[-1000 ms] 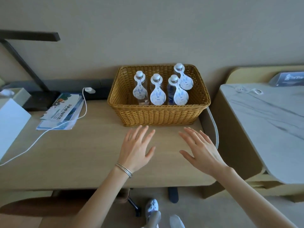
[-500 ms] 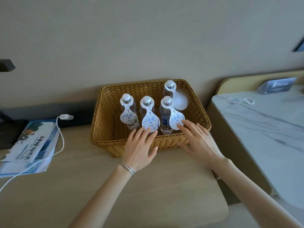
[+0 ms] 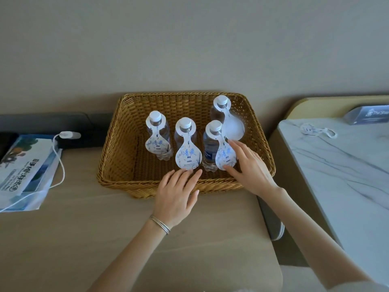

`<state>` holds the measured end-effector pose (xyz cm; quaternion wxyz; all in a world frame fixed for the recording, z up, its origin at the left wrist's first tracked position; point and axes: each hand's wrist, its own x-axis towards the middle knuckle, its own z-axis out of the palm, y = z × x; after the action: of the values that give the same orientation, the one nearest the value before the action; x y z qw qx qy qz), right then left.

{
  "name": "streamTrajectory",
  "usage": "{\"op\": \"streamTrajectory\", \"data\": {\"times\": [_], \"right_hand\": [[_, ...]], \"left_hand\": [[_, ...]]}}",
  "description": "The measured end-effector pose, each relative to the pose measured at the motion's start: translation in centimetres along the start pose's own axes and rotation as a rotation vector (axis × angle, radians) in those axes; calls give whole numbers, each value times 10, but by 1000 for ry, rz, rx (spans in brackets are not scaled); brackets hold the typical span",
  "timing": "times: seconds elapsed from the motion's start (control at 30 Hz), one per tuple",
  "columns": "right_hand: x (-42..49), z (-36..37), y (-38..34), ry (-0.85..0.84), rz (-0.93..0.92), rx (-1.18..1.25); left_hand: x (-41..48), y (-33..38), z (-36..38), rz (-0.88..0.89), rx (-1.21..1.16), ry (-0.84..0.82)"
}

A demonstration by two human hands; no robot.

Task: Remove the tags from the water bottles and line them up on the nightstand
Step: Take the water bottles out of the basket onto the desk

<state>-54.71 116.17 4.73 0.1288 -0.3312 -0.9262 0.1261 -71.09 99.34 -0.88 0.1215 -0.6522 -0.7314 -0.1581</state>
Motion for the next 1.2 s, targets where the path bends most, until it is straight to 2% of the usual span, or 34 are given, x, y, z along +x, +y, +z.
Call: {"op": "streamTrajectory", "data": {"times": [0.2,0.53,0.8,1.03,1.2], "right_hand": [[48,7,14,-1,26,56],[87,24,26,-157,42,367],[94,39,20,-101,138,610],[88,33,17,41,180,541],[78,1,7,182,185,585]], "left_hand": [[-1,-1,10,-7,61,52],[-1,0,10,-23,66,57],[-1,0,8,-44,30,20],[-1,0,4,-25,18,7],[-1,-1,4,-2,25,15]]}}
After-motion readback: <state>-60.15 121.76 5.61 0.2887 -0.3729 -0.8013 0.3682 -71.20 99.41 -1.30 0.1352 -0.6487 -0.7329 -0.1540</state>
